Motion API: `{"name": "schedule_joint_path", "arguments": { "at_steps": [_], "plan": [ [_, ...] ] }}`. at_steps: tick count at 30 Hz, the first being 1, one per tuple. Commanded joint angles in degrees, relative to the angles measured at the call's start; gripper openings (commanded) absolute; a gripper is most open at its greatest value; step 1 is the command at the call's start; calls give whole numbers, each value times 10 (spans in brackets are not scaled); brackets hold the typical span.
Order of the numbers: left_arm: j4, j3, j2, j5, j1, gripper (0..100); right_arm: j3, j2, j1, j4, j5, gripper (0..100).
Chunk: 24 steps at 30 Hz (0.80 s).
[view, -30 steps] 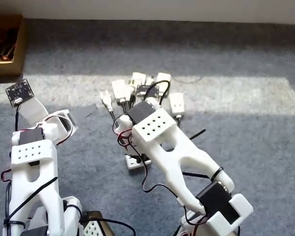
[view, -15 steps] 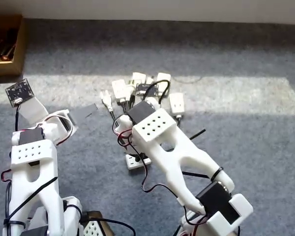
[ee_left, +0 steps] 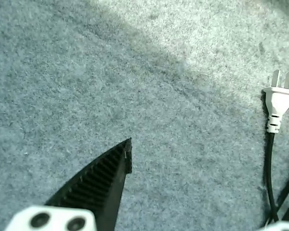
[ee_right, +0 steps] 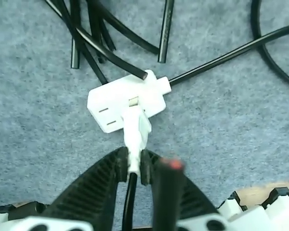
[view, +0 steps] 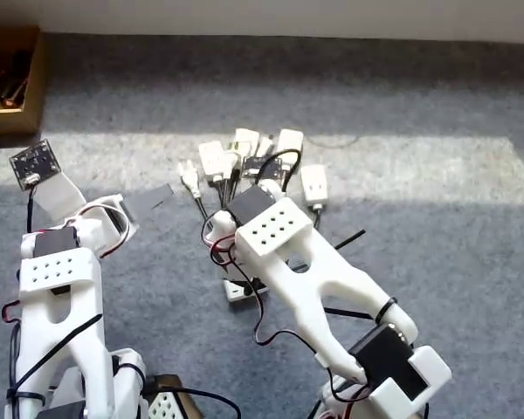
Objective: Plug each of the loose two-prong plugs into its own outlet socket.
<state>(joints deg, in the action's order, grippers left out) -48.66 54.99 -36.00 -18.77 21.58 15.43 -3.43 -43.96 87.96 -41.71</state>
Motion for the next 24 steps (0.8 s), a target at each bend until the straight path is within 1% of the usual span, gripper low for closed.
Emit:
{"name": "schedule_joint_path", "arguments": {
  "at_steps": [1,3,9,13,19,23,24],
  "plan": [
    [8,-1,-1,-3,0,559,0,-5,8,-6,8,5],
    [8,-1,-1,-3,0,559,1,-5,12,-7,8,5],
    [6,-1,-1,-3,0,559,53,15,39,-84,16,5],
    [6,-1,-1,-3,0,559,67,80,51,-124,40,5],
    [6,-1,-1,-3,0,559,30,179,85,-130,41,5],
    [8,-1,0,-3,0,559,16,204,101,-131,98,5],
    [8,-1,1,-3,0,559,16,203,101,-131,103,5]
  ]
}}
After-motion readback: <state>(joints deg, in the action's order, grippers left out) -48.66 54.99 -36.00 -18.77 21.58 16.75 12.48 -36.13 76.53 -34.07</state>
